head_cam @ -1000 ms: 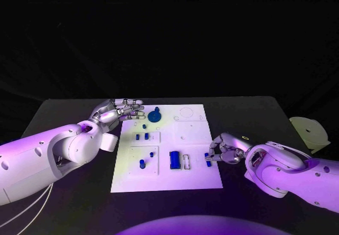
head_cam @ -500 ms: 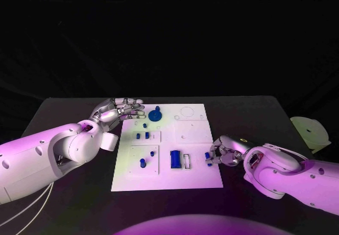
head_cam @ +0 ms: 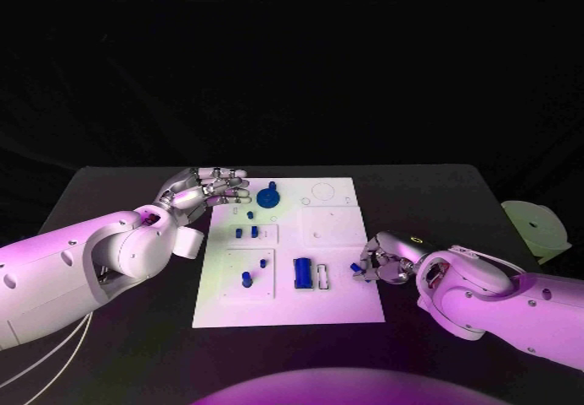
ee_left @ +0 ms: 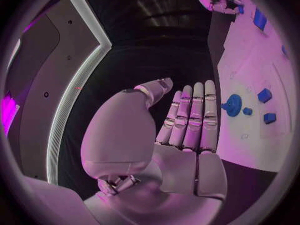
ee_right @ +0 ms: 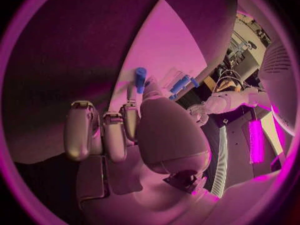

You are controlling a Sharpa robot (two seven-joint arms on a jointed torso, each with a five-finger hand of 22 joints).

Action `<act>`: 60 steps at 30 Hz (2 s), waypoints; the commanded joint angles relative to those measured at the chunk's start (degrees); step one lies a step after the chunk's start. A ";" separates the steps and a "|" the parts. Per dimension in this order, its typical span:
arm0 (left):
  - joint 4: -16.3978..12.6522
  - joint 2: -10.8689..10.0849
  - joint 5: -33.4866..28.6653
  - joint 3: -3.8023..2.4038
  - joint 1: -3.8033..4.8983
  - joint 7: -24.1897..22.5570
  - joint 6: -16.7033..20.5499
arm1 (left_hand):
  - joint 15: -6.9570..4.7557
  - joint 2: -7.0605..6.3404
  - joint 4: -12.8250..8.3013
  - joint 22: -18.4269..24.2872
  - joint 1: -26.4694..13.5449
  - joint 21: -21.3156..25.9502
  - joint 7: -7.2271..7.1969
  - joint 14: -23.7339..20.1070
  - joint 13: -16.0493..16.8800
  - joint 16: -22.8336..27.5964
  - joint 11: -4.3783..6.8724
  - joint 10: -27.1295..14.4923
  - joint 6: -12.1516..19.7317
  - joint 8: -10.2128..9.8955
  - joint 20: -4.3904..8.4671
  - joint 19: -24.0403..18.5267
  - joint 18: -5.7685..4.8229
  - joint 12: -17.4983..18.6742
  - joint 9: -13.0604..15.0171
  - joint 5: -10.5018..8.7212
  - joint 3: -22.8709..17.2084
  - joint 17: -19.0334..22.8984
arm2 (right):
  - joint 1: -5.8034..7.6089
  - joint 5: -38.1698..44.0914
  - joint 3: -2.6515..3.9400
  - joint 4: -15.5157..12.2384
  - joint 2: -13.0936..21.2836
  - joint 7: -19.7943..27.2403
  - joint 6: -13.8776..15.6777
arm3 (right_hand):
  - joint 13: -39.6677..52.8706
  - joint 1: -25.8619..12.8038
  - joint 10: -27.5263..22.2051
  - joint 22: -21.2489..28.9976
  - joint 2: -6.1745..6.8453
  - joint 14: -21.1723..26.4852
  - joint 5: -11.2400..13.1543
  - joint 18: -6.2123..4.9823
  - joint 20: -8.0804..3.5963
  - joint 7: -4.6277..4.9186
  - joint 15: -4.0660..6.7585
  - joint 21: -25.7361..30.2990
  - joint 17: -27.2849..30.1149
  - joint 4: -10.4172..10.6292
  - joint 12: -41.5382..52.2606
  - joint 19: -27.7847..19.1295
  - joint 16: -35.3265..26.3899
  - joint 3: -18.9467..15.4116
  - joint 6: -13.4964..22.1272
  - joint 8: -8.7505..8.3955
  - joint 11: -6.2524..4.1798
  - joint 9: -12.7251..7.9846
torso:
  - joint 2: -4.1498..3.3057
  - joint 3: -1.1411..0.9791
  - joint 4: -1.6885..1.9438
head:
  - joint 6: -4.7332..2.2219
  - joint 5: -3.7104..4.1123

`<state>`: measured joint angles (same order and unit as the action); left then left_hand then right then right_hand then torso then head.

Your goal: Assemble the parts on the task board

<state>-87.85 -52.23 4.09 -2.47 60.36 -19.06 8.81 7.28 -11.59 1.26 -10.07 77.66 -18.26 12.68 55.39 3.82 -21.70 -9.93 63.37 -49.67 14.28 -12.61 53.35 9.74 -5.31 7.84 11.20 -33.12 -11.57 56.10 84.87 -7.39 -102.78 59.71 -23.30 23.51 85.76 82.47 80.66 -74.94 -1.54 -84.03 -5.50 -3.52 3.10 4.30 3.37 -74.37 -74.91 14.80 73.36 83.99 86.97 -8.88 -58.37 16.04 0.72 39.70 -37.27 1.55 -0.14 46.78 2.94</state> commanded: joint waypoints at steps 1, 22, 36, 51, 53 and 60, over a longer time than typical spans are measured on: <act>-0.16 0.04 -0.05 -0.03 -0.01 -0.44 -1.05 | 0.00 0.50 0.03 0.05 0.13 0.38 1.02 -0.58 0.05 0.21 0.03 -0.26 0.41 -0.29 -0.14 0.10 0.51 -0.29 -0.05 0.14 -0.20 -0.05 | -0.79 1.69 -0.48 0.26 -0.40 -1.40 -3.54 | -9.68 4.94 0.64 -10.57 -2.88 -4.29 0.58 0.45 -0.61 -0.47 0.61 -0.06 -7.06 -1.02 -0.53 0.47 -0.21 1.36 -0.31 -0.59 -1.20 -1.01 | 0.01 -0.02 -0.04 | 0.09 -0.04; -0.22 -0.07 0.18 -0.03 -0.01 -0.03 -1.44 | 0.01 0.50 0.04 0.13 0.10 0.50 1.02 -0.62 0.05 0.22 0.03 -0.32 0.43 -0.28 -0.15 0.16 0.52 -0.37 -0.06 0.14 -0.20 -0.10 | -1.08 7.26 -0.48 -1.04 -1.20 -3.55 -4.40 | -9.57 -0.46 0.72 -11.04 9.76 -4.35 -4.51 0.51 -0.91 -0.52 0.74 0.20 -7.35 -6.07 -1.20 0.73 -0.32 34.10 -1.65 0.68 -1.31 -1.60 | 0.06 0.01 -0.01 | 0.26 0.02; -0.22 0.03 0.24 -0.03 -0.01 0.07 -1.50 | 0.01 0.50 0.04 0.13 0.10 0.50 1.02 -0.62 0.05 0.22 0.03 -0.32 0.43 -0.28 -0.15 0.16 0.52 -0.37 -0.06 0.14 -0.20 -0.10 | 1.00 -3.98 -0.37 -3.65 -2.00 -1.07 2.98 | -8.89 -6.71 1.73 -11.27 10.31 -4.54 -8.15 0.67 -0.98 -0.49 0.79 -0.59 -8.10 -8.94 -0.32 1.14 0.00 41.71 0.25 3.09 -1.31 1.16 | -0.03 0.00 -0.06 | 0.03 -0.08; -0.39 -0.08 0.27 -0.03 -0.01 0.05 -1.53 | 0.01 0.50 0.04 0.13 0.10 0.50 1.02 -0.62 0.05 0.22 0.03 -0.32 0.43 -0.28 -0.15 0.16 0.52 -0.37 -0.06 0.14 -0.20 -0.10 | 1.32 -15.00 -0.34 -2.34 -5.36 1.40 3.08 | -8.77 -10.78 1.81 -11.21 10.55 -4.56 -8.85 0.62 -0.97 -0.60 0.79 -0.36 -8.17 -8.42 -0.23 1.10 0.03 42.24 0.49 3.69 -1.34 1.75 | -0.03 -0.03 0.04 | 0.14 -0.02; -0.41 -0.11 0.27 -0.03 -0.01 0.06 -1.54 | 0.01 0.50 0.04 0.13 0.10 0.50 1.02 -0.62 0.05 0.22 0.03 -0.32 0.43 -0.28 -0.15 0.16 0.52 -0.37 -0.06 0.14 -0.20 -0.10 | 1.25 -15.48 -0.34 -1.99 -5.73 1.43 2.23 | -8.67 -12.41 1.89 -11.24 10.57 -4.58 -9.75 0.65 -0.99 -0.66 0.82 -0.48 -8.26 -7.67 -0.12 1.14 0.08 41.78 0.26 3.87 -1.38 1.81 | -0.06 -0.04 0.02 | 0.15 -0.06; -0.47 -0.19 0.28 -0.03 -0.01 0.07 -1.55 | 0.01 0.50 0.04 0.13 0.10 0.50 1.02 -0.62 0.05 0.22 0.03 -0.32 0.43 -0.28 -0.15 0.16 0.52 -0.37 -0.06 0.14 -0.20 -0.10 | 0.88 -16.49 -0.35 -0.89 -6.83 1.26 -0.27 | -8.35 -16.19 2.12 -11.31 10.49 -4.63 -9.28 0.70 -1.04 -0.72 0.86 -0.75 -8.51 -5.44 0.28 1.26 0.19 40.40 -0.17 3.95 -1.43 1.67 | -0.03 -0.03 -0.08 | 0.26 -0.19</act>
<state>-88.13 -52.47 4.19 -2.47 60.35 -18.72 8.27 7.29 -11.59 1.26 -10.00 77.66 -17.97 12.68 54.97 3.82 -21.70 -9.93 63.37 -49.67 14.28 -12.61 53.34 9.74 -5.31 7.85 11.20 -33.12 -11.61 57.05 70.15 -7.73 -103.71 52.96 -22.70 25.76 74.94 66.63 82.43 -74.90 8.91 -83.93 -15.07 -3.52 2.46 4.17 4.39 -74.86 -74.95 9.13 73.25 84.00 86.97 31.61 -57.83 19.89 -0.62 39.64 -37.29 1.52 -0.18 47.00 2.77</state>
